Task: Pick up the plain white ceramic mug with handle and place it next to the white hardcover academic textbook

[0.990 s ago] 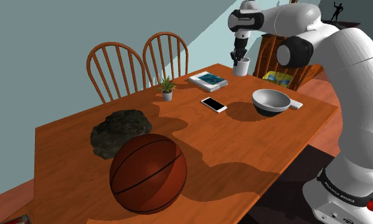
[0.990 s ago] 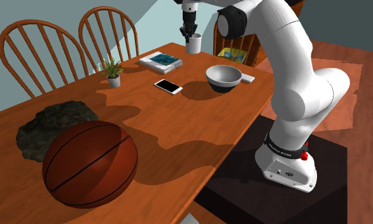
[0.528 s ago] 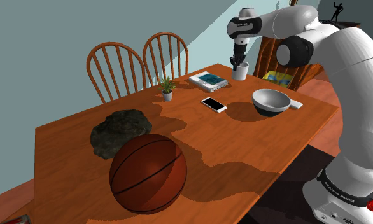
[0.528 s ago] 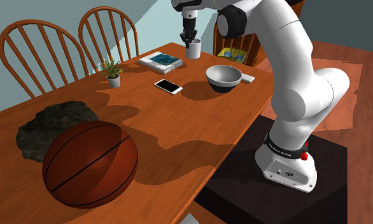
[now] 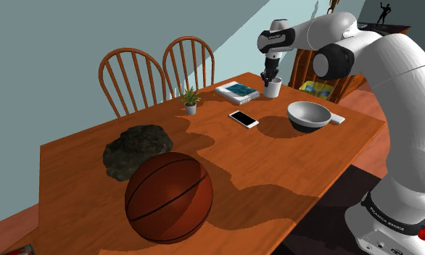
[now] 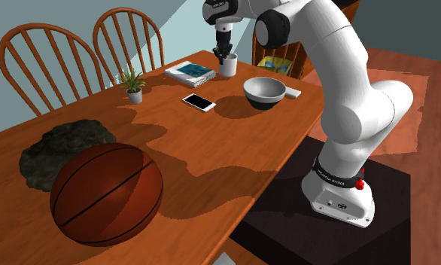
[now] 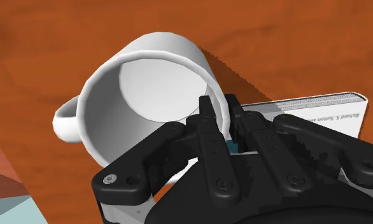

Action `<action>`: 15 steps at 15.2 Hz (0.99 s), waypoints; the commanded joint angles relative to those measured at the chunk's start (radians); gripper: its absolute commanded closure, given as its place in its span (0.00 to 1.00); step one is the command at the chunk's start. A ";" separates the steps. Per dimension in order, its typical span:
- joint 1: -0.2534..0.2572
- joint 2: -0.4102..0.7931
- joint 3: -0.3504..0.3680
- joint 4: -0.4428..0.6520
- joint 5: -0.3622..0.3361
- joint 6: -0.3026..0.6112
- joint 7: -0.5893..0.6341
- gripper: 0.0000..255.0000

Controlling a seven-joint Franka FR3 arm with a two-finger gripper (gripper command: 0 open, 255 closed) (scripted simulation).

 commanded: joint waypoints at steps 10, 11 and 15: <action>0.002 0.001 0.000 -0.012 0.001 0.015 0.000 0.00; 0.002 0.001 0.000 -0.013 0.001 0.015 0.000 0.00; -0.001 -0.018 -0.002 0.022 -0.003 -0.038 0.003 0.00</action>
